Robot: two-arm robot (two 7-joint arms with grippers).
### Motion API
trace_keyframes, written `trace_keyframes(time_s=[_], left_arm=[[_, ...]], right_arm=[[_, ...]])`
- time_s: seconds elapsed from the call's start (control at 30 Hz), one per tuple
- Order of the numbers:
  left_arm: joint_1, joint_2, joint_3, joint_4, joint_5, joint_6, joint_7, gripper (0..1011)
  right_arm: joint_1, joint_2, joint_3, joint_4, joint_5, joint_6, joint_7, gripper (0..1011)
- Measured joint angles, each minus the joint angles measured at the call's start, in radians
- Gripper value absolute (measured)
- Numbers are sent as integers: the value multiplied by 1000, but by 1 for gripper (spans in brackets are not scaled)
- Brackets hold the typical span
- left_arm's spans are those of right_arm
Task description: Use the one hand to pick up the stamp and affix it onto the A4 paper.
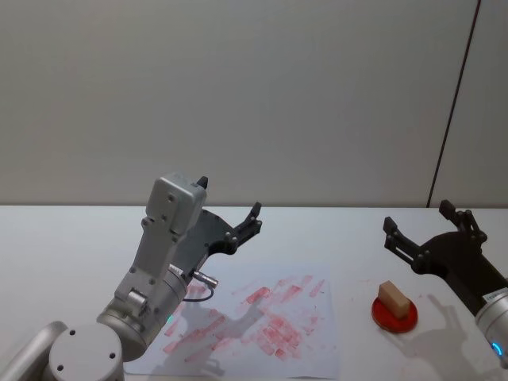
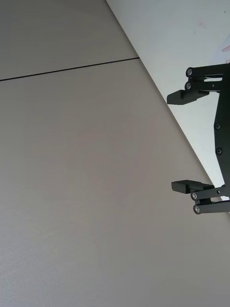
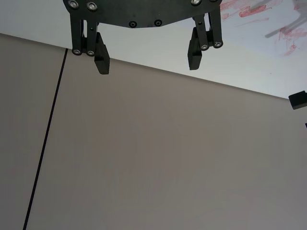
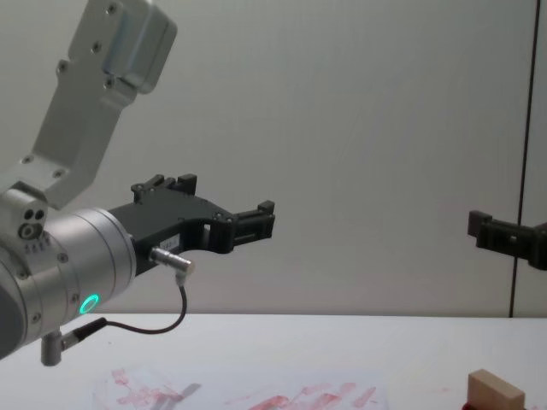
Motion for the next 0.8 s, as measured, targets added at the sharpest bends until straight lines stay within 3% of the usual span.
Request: trace_keyframes(time_s=[0.8], left_arm=[[0,0,0,0,0,0,0,1002]], right_arm=[[1,0,0,0,-1,0,2,1001]])
